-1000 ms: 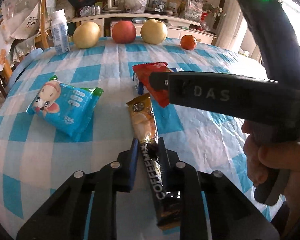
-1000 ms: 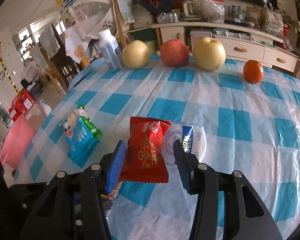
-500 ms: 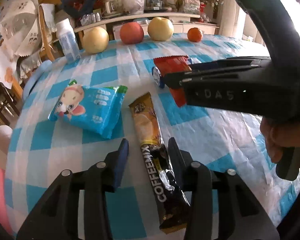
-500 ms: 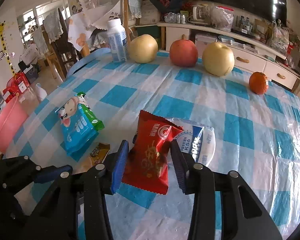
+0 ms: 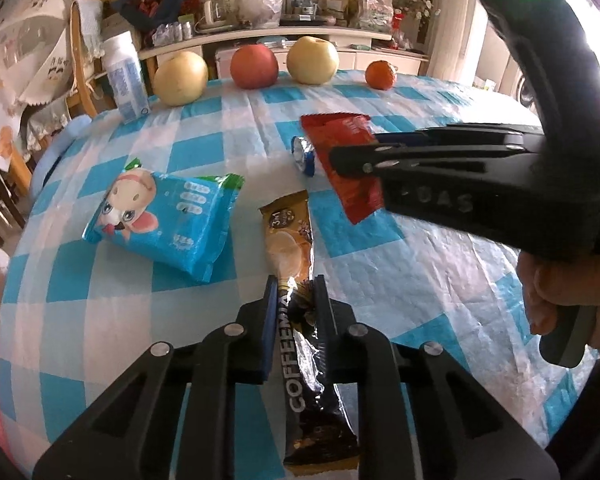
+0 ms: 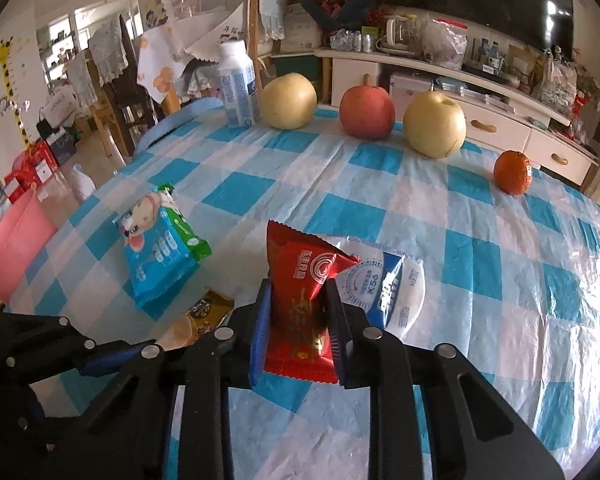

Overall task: Collect trash
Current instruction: 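Lift the coffee stick and red snack bag off the table with both tools, then carry the coffee stick and red bag over the pink bucket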

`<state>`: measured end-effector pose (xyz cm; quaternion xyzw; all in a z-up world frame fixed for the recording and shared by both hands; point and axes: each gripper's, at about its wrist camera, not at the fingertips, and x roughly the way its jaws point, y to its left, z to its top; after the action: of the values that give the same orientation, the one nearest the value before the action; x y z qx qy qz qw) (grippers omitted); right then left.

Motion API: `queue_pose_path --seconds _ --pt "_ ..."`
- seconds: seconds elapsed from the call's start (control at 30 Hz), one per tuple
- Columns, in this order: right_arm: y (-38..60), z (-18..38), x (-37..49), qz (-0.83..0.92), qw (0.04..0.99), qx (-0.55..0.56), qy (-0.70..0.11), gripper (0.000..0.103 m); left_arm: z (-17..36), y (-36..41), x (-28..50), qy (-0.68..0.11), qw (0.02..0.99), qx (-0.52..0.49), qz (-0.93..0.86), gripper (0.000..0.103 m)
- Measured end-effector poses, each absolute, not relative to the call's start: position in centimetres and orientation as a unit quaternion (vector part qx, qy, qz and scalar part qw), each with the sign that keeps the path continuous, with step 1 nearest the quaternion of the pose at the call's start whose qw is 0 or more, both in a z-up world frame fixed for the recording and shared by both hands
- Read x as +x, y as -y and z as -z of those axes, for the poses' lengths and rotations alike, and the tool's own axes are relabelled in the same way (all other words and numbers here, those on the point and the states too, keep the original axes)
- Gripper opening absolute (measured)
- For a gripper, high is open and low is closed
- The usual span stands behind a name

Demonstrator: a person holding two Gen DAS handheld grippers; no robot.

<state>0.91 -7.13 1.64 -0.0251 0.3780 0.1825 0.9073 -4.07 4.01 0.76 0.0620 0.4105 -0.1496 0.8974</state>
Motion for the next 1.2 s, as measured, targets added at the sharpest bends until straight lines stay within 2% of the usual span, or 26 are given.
queue_pose_path --seconds 0.13,0.7,1.2 --pt "7.5 -2.1 0.5 -0.181 0.911 -0.017 -0.371 0.027 -1.2 -5.3 -4.1 -0.407 0.901 0.047 0.146 0.015" --pt "5.7 -3.2 -2.7 -0.204 0.909 -0.006 -0.363 0.027 -4.4 -11.5 -5.6 -0.369 0.917 -0.025 0.151 0.015" --pt "0.0 -2.8 -5.6 -0.241 0.894 0.002 -0.378 0.027 -6.6 -18.4 -7.2 -0.335 0.932 -0.072 0.118 0.015"
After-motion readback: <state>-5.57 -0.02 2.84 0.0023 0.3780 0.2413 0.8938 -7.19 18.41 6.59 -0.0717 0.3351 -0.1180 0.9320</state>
